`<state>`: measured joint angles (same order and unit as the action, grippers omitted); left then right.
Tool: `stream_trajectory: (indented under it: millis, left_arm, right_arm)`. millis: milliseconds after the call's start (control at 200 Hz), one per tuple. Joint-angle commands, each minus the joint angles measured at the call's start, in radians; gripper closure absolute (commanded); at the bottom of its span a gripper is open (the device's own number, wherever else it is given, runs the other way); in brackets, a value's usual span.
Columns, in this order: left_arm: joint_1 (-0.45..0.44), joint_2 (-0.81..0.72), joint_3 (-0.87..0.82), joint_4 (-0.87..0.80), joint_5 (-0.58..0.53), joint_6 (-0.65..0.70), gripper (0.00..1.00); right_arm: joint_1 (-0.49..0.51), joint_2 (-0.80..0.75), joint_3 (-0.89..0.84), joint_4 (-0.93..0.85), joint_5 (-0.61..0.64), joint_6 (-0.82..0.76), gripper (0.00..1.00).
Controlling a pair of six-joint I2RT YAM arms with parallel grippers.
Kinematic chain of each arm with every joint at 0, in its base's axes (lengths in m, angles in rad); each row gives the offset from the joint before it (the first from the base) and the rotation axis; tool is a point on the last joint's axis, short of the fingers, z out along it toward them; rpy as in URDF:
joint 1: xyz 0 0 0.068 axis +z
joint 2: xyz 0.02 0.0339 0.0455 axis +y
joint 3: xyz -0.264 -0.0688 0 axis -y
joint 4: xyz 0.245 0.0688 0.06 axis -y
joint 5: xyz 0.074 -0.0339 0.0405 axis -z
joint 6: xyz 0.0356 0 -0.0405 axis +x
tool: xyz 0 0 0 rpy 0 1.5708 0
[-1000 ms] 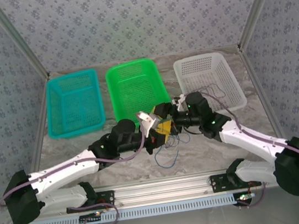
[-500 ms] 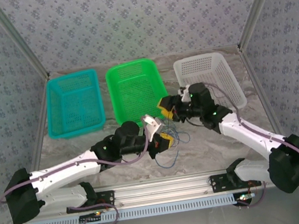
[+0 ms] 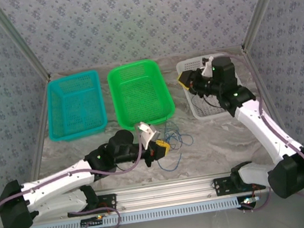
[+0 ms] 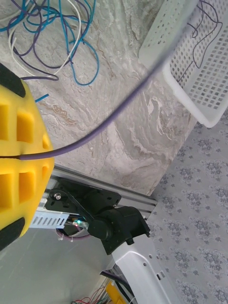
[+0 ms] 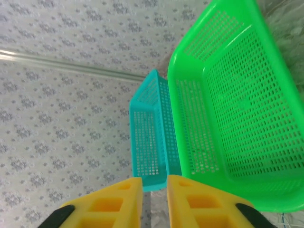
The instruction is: Untangle the cables
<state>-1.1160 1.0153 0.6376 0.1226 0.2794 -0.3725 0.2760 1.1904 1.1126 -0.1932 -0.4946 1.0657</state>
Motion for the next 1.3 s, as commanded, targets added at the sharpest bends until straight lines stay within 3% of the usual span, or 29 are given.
stream_trajectory:
  millis: [0, 130, 290, 535, 715, 1134, 1294]
  left_arm:
    - [-0.008, -0.023, -0.001, -0.012, -0.010, -0.012, 0.94]
    - [-0.008, -0.020, 0.001, -0.005, -0.023, -0.008, 0.94]
    - [-0.008, -0.004, 0.006, -0.006, -0.077, -0.010, 0.94]
    - [-0.008, 0.013, 0.007, 0.005, -0.075, -0.015, 0.94]
    - [-0.008, 0.024, 0.042, -0.021, -0.092, 0.017, 0.93]
    - [-0.008, 0.114, 0.117, -0.025, -0.119, 0.067, 0.91]
    - [-0.010, 0.146, 0.146, -0.028, -0.108, 0.077, 0.91]
  right_arm:
    - [-0.042, -0.023, 0.071, -0.087, -0.022, -0.069, 0.82]
    - [-0.052, -0.013, 0.072, -0.108, -0.028, -0.076, 0.84]
    - [-0.006, -0.011, 0.026, -0.187, -0.050, -0.099, 0.54]
    - [0.121, -0.078, -0.170, -0.204, -0.088, -0.032, 0.37]
    - [0.211, -0.119, -0.326, -0.006, -0.139, 0.182, 0.22]
    - [0.313, -0.135, -0.446, 0.233, -0.144, 0.436, 0.17]
    - [0.365, -0.092, -0.482, 0.404, -0.141, 0.537, 0.17]
